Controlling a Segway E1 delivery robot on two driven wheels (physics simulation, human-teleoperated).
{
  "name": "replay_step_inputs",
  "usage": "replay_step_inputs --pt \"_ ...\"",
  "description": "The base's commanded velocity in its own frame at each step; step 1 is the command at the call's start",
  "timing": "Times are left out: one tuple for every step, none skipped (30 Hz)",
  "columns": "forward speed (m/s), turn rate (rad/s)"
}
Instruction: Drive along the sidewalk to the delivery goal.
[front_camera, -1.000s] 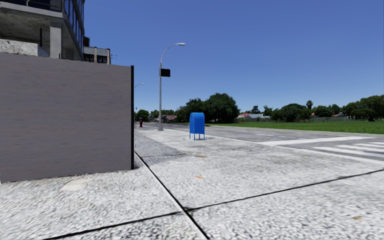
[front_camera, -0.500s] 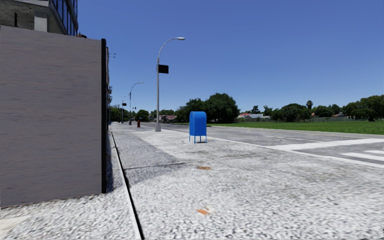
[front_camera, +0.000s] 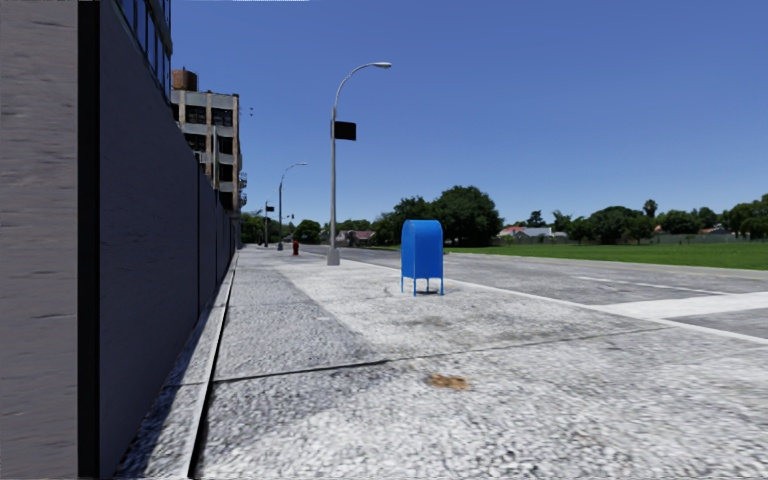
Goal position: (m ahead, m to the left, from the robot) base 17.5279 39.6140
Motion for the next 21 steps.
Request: replay_step_inputs --pt "2.00 0.54" --pt "2.00 0.56" --pt "2.00 0.56" --pt "2.00 0.56" --pt "2.00 0.44" --pt "2.00 0.23" --pt "2.00 0.23" --pt "2.00 0.00" --pt "2.00 0.00" --pt "2.00 0.00" --pt "2.00 0.00" --pt "2.00 0.00" --pt "2.00 0.00" --pt "2.00 0.00" --pt "2.00 0.00" --pt "2.00 0.00" --pt "2.00 0.00" --pt "2.00 0.00" --pt "2.00 0.00" --pt "2.00 0.00" --pt "2.00 0.00"
